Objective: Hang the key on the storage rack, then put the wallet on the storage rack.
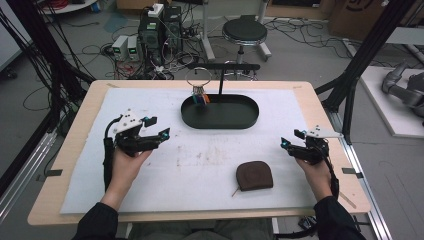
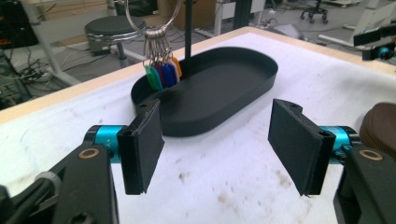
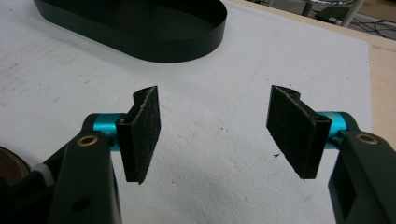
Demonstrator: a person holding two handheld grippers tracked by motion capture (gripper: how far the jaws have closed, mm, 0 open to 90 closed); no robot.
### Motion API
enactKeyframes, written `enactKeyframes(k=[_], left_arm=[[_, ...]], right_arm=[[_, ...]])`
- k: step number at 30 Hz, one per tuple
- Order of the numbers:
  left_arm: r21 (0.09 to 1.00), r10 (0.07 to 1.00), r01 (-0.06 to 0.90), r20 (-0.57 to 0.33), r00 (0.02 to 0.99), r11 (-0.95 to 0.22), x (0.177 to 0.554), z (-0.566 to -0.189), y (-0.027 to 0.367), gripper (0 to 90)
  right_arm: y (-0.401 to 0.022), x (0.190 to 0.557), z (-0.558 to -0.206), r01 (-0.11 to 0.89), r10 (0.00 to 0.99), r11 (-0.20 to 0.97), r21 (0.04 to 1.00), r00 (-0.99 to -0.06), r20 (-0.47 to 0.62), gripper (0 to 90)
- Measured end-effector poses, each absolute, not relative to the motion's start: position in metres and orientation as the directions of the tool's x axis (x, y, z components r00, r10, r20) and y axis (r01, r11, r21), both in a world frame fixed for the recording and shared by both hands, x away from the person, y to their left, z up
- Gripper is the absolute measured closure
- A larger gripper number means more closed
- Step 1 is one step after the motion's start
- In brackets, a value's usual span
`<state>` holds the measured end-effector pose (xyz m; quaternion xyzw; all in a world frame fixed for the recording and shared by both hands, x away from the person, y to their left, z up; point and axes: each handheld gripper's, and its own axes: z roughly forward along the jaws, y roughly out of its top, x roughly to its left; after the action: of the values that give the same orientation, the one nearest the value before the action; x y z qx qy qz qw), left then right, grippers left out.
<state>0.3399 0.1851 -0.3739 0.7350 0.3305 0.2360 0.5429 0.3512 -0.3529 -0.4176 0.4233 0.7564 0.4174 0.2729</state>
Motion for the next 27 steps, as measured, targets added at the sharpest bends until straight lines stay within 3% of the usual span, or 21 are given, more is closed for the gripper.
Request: enactKeyframes(k=[4, 27], left_arm=[[0.95, 0.746, 0.242, -0.014, 0.666, -0.199, 0.331, -0.391, 0.195, 33.0], [0.948, 0.78, 0.256, -0.013, 0.625, -0.189, 0.337, -0.4, 0.211, 29.3]], right_arm=[[-0.352, 0.352, -0.417, 0.413, 0.871, 0.286, 0.865, -0.489, -0.054, 35.8], [-0.345, 0.345, -0.411, 0.392, 0.857, 0.266, 0.881, -0.515, -0.03, 35.2]])
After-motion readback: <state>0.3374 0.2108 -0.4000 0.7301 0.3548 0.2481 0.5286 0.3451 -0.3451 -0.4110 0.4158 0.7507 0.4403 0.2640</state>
